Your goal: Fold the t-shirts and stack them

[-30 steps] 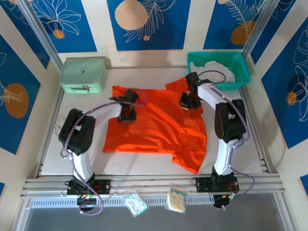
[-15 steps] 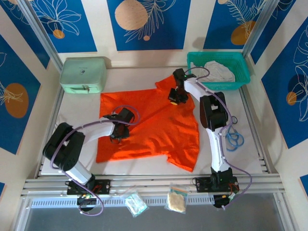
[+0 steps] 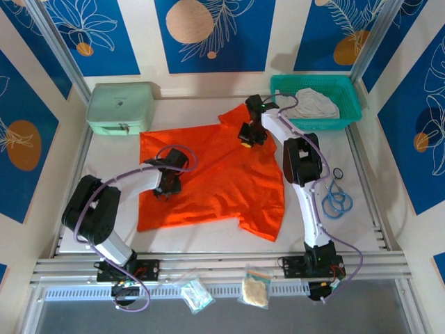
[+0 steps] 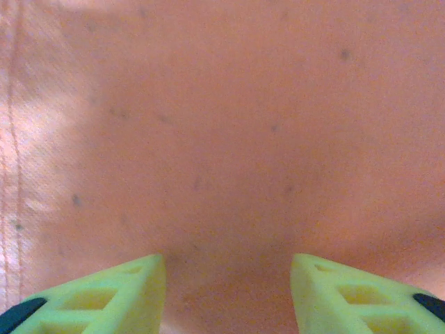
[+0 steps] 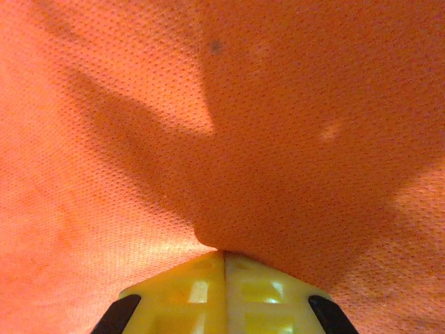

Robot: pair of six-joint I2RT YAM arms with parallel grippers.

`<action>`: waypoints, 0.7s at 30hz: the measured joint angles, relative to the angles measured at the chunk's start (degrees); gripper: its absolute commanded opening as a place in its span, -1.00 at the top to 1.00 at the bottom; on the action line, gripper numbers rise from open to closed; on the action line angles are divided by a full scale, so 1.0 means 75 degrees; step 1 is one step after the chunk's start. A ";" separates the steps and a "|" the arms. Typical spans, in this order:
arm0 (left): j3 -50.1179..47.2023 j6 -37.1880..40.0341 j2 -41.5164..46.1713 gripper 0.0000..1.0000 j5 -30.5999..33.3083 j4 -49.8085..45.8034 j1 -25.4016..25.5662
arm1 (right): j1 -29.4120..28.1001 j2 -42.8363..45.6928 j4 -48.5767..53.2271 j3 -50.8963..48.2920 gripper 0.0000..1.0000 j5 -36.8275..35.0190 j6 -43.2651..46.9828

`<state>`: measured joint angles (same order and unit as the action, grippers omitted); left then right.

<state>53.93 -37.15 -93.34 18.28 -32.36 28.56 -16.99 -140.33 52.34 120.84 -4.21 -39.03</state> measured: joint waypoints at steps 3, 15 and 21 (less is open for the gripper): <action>0.0242 0.0023 -0.0114 -0.04 -0.0114 0.0149 0.0000 | 0.0172 0.0399 -0.0216 -0.0691 1.00 -0.0154 0.0000; -0.0574 -0.0428 -0.0166 -0.08 -0.0551 0.1285 0.0589 | 0.0259 0.1253 -0.0522 -0.2075 1.00 -0.0545 -0.0003; -0.0641 -0.0670 -0.0169 -0.08 -0.0481 0.1632 0.1061 | 0.0216 0.1920 -0.0495 -0.2926 0.89 -0.0641 0.0064</action>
<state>49.12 -42.17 -94.61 14.68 -20.12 36.51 -15.38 -125.93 48.62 98.89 -9.02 -38.54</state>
